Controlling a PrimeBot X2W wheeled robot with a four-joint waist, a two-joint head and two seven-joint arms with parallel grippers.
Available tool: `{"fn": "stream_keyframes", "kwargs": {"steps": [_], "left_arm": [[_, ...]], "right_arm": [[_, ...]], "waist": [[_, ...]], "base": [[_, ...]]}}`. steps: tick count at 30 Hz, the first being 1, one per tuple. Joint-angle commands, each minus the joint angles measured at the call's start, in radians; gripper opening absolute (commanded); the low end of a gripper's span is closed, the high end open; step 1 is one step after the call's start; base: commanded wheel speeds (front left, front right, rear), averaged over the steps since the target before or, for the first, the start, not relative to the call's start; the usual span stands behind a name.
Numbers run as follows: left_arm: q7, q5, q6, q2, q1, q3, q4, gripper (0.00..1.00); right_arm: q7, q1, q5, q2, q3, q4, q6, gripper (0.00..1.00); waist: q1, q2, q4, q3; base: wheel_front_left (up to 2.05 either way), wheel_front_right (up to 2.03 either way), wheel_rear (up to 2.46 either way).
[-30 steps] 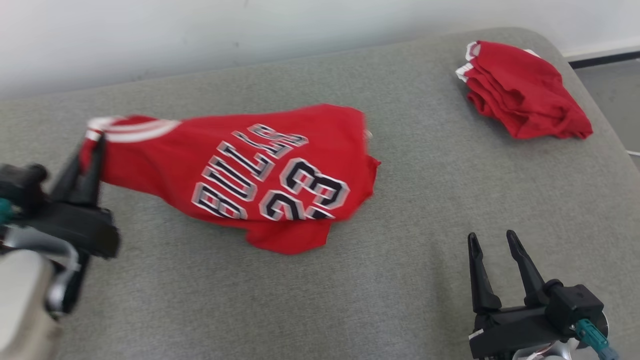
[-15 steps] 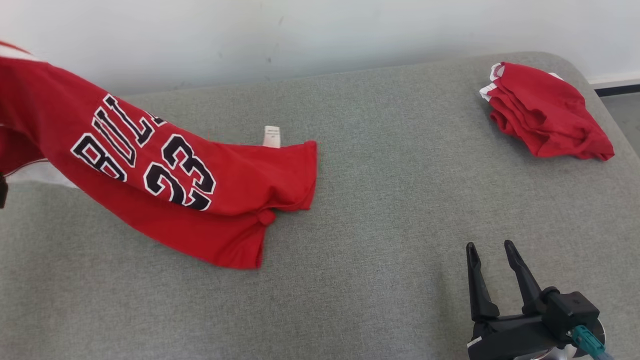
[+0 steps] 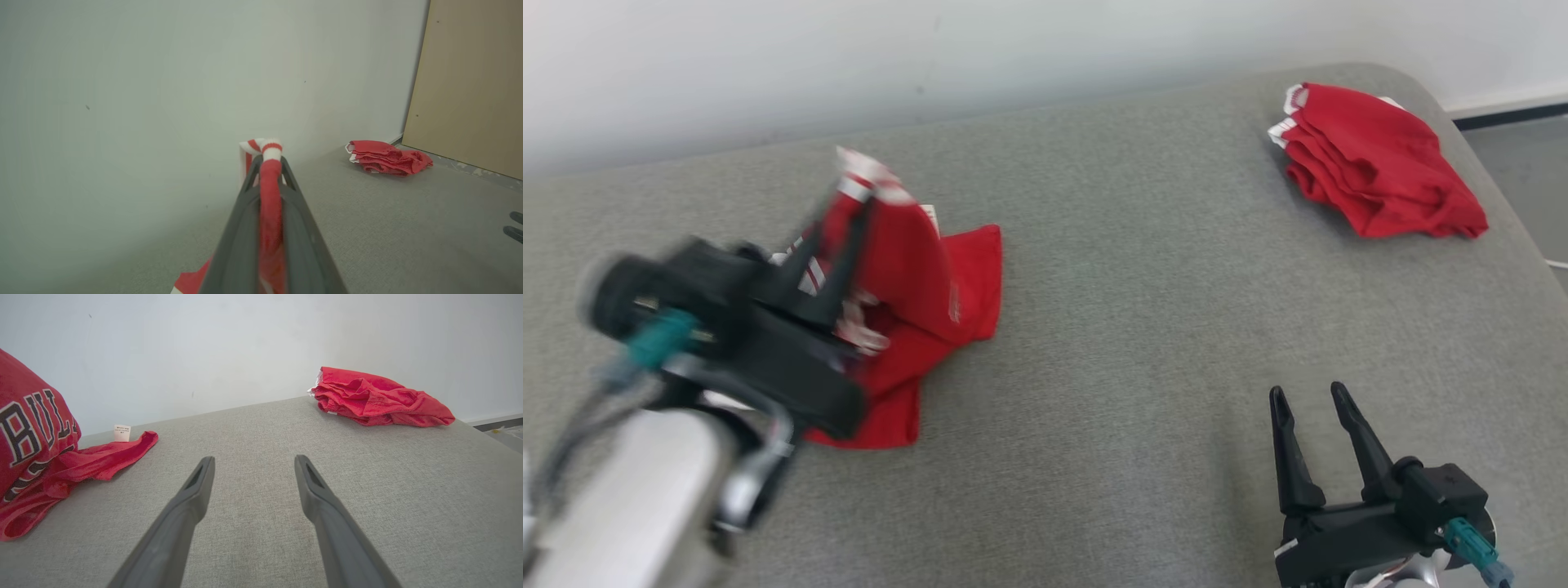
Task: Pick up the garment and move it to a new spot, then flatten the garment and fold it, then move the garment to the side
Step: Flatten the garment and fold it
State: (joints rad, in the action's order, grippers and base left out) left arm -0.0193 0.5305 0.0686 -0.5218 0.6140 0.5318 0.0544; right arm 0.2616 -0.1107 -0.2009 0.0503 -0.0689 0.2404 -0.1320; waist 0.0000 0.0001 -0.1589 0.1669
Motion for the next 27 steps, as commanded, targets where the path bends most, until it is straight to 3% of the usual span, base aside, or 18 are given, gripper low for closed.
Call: {"fn": "stream_keyframes", "kwargs": {"steps": [1, 14, 19, 20, 21, 22, 27], "left_arm": [[-0.011, -0.005, -0.006, 0.022, -0.010, 0.015, -0.012, 0.00], [-0.093, -0.043, -0.146, 0.382, 0.048, 0.323, -0.384, 0.00], [-0.143, -0.046, -0.174, 0.446, 0.062, 0.405, -0.527, 0.00], [-0.156, -0.044, -0.176, 0.453, 0.066, 0.417, -0.548, 0.12], [-0.167, -0.043, -0.179, 0.458, 0.073, 0.424, -0.568, 0.69], [-0.181, -0.040, -0.180, 0.462, 0.079, 0.430, -0.582, 1.00], [-0.224, -0.036, -0.166, 0.468, 0.099, 0.420, -0.608, 1.00]], "right_arm": [[0.004, -0.010, -0.008, 0.000, 0.002, 0.001, 0.003, 1.00], [0.002, -0.050, -0.021, 0.000, 0.009, 0.005, 0.003, 1.00], [0.002, -0.054, -0.017, 0.000, 0.013, 0.007, 0.003, 1.00], [0.002, -0.055, -0.016, 0.000, 0.014, 0.008, 0.003, 1.00], [0.002, -0.055, -0.014, 0.000, 0.016, 0.008, 0.003, 1.00], [0.002, -0.055, -0.011, 0.000, 0.017, 0.006, 0.003, 1.00], [0.002, -0.041, 0.000, 0.000, 0.026, 0.002, 0.003, 1.00]], "waist": [[0.0000, -0.0001, -0.022, 0.017], [0.0000, -0.0001, -0.100, 0.066], [0.0000, -0.0001, -0.105, 0.072], [0.0000, -0.0001, -0.104, 0.071], [0.0000, -0.0001, -0.102, 0.070], [0.0000, -0.0001, -0.100, 0.067], [0.0000, -0.0001, -0.076, 0.043]], "base": [[0.00, 0.00, 0.00], [0.00, 0.00, 0.00], [0.00, 0.00, 0.00], [0.00, 0.00, 0.00], [0.00, 0.00, 0.00], [0.00, 0.00, 0.00], [0.00, 0.00, 0.00]]}}
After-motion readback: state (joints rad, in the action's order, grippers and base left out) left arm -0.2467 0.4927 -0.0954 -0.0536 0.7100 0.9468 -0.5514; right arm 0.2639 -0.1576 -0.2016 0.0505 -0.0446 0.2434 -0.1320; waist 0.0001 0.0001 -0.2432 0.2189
